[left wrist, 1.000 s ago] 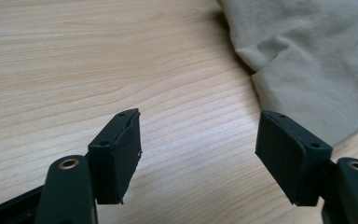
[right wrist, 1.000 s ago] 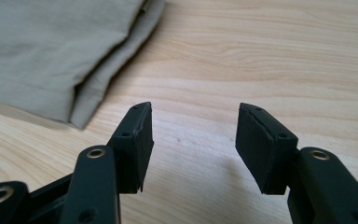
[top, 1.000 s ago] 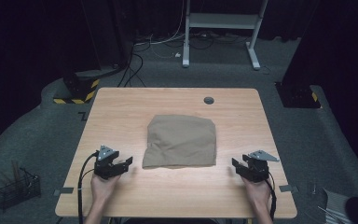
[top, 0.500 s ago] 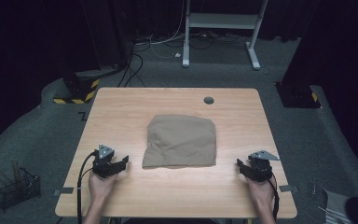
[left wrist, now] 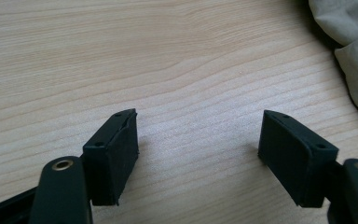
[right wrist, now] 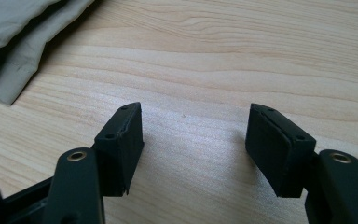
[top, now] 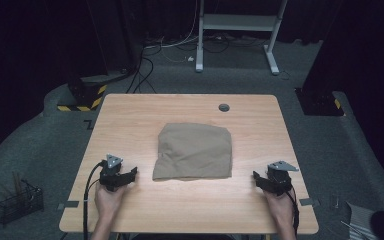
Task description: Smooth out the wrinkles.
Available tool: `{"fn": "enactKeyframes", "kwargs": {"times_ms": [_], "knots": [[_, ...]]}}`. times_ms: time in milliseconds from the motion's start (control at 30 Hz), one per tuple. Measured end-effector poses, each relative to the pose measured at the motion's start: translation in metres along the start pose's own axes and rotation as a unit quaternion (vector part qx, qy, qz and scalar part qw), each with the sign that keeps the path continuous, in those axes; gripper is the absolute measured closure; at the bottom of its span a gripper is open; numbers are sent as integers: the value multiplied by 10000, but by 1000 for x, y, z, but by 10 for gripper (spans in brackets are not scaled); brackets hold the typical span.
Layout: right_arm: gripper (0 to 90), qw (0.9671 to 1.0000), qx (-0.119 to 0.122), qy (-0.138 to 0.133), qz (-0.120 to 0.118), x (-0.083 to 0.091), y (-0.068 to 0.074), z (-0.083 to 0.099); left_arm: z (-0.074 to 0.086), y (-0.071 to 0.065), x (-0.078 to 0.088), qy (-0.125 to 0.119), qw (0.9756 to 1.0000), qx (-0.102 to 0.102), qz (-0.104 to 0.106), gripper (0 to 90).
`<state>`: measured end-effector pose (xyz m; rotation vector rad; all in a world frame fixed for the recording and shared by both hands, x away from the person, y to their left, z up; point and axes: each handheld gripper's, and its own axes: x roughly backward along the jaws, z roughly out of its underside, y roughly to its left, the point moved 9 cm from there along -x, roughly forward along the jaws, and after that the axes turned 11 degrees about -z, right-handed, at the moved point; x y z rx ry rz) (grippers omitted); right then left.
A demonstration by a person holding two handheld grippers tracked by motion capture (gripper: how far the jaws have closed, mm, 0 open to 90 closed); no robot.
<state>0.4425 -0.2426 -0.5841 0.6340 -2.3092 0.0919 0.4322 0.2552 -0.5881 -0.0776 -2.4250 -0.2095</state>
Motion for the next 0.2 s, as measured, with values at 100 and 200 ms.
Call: {"fn": "enactKeyframes", "kwargs": {"times_ms": [100, 200], "knots": [[367, 10000, -1, 1, -1, 0, 0, 0, 0, 0, 0, 11, 10000, 9, -13, 273], [367, 10000, -2, 1, -2, 0, 0, 0, 0, 0, 0, 18, 10000, -5, -17, 257]]}}
